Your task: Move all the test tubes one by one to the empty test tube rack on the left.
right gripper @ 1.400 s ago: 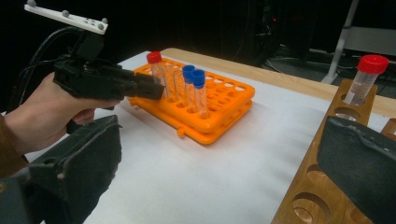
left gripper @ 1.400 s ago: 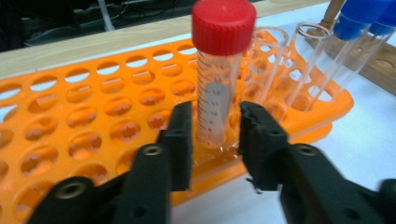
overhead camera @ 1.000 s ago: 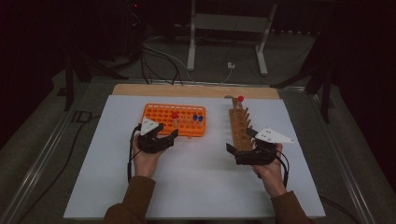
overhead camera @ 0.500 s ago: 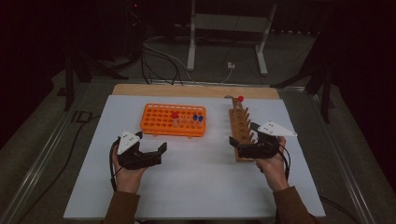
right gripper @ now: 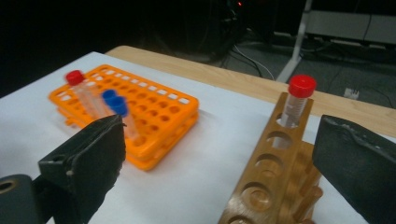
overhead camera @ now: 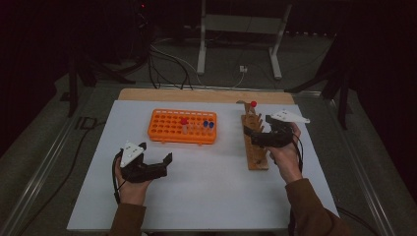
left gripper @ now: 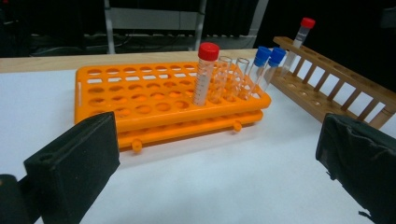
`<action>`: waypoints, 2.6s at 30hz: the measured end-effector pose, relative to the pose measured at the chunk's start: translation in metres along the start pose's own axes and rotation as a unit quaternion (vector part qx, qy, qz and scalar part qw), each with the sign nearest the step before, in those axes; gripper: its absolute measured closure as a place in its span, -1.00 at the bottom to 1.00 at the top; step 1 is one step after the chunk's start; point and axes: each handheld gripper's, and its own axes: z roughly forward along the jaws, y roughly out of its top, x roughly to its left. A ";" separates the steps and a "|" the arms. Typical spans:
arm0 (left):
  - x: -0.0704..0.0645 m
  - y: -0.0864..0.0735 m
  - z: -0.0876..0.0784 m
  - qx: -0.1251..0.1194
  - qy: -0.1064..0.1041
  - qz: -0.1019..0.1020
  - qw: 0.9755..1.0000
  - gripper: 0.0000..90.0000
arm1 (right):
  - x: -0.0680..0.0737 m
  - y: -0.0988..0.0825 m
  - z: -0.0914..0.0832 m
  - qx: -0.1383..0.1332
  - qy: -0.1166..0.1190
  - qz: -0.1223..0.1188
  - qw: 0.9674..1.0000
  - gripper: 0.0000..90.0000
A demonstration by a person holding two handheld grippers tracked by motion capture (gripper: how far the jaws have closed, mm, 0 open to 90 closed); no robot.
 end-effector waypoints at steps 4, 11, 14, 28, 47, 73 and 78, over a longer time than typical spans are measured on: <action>-0.003 0.000 0.001 0.001 0.001 0.007 1.000 -0.99 | -0.011 0.007 0.015 0.012 -0.015 0.005 1.000 -0.88; -0.005 -0.001 0.001 0.001 0.001 0.008 1.000 -0.99 | -0.026 0.020 0.036 0.026 -0.041 0.008 0.999 -0.67; -0.005 -0.001 0.001 0.000 0.000 0.007 1.000 -0.99 | -0.033 0.023 0.047 0.035 -0.053 0.009 0.998 -0.54; -0.002 -0.001 0.000 -0.003 -0.003 0.000 1.000 -0.99 | -0.047 0.023 0.099 0.080 -0.118 -0.009 0.990 0.31; -0.008 -0.005 0.006 0.008 -0.001 0.006 1.000 -0.99 | -0.035 0.043 0.052 0.012 -0.117 -0.057 0.991 0.57; -0.081 0.031 0.063 0.011 -0.072 0.102 0.992 -0.85 | 0.063 0.031 0.002 0.000 0.082 -0.074 0.994 0.56; -0.093 0.032 0.077 0.015 -0.081 0.111 0.990 -0.66 | 0.082 0.024 0.006 0.013 0.110 -0.079 0.991 0.56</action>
